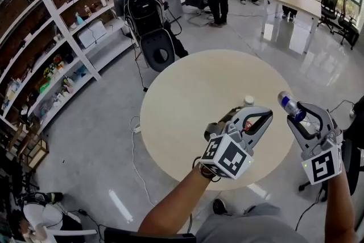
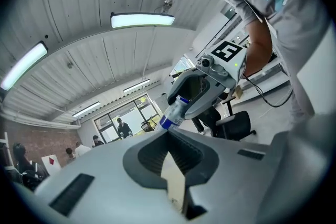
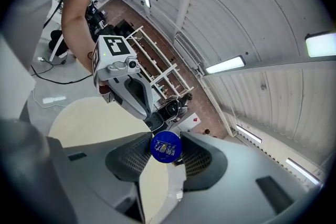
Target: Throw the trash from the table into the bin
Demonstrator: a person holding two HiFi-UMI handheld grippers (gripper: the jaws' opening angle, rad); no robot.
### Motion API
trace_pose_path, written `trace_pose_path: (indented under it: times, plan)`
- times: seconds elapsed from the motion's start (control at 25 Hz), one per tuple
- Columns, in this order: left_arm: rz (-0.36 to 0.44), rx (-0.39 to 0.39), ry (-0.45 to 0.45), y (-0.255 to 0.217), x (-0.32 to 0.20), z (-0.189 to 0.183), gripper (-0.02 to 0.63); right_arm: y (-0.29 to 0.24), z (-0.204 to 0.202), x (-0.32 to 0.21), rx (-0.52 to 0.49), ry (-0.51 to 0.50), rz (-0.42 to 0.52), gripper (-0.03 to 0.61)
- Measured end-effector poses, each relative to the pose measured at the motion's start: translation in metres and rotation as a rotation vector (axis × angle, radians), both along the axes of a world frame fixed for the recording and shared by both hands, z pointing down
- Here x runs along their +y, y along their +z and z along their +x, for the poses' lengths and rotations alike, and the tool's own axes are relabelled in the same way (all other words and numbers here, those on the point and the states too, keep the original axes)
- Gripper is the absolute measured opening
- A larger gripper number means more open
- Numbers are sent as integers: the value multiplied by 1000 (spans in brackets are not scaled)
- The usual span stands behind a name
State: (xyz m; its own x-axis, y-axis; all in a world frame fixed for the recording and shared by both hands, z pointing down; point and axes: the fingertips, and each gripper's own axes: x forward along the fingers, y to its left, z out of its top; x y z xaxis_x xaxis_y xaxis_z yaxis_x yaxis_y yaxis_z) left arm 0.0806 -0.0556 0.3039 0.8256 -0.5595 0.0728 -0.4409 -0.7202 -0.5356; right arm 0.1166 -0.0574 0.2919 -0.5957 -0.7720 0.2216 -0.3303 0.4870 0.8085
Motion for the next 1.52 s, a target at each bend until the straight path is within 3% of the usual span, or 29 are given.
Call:
trace_pose_path:
  times: [0.24,0.52,0.76,0.92,1.08,1.32,1.52]
  plan:
    - [-1,-4,39,-6,30,46,41,-8,51,37,-31,51,0,169]
    - [-5,-34,135,37,134,220,41,27,214,148,-43,124,-9,169]
    - [26,-52,154,19,206,282,41,13,282,225,-70,146,13,170]
    - [40,-85,138,1,243,295,41,-2,299,261,-77,132,22,169]
    - [40,-122,102,10,256,280,41,6,286,272,-134,90,27,170]
    - [24,-105,37,21,239,219,41,20,226,250,-124,28,-10,169]
    - [5,-65,61,11,196,165,41,6,166,209,-110,45,-32,170]
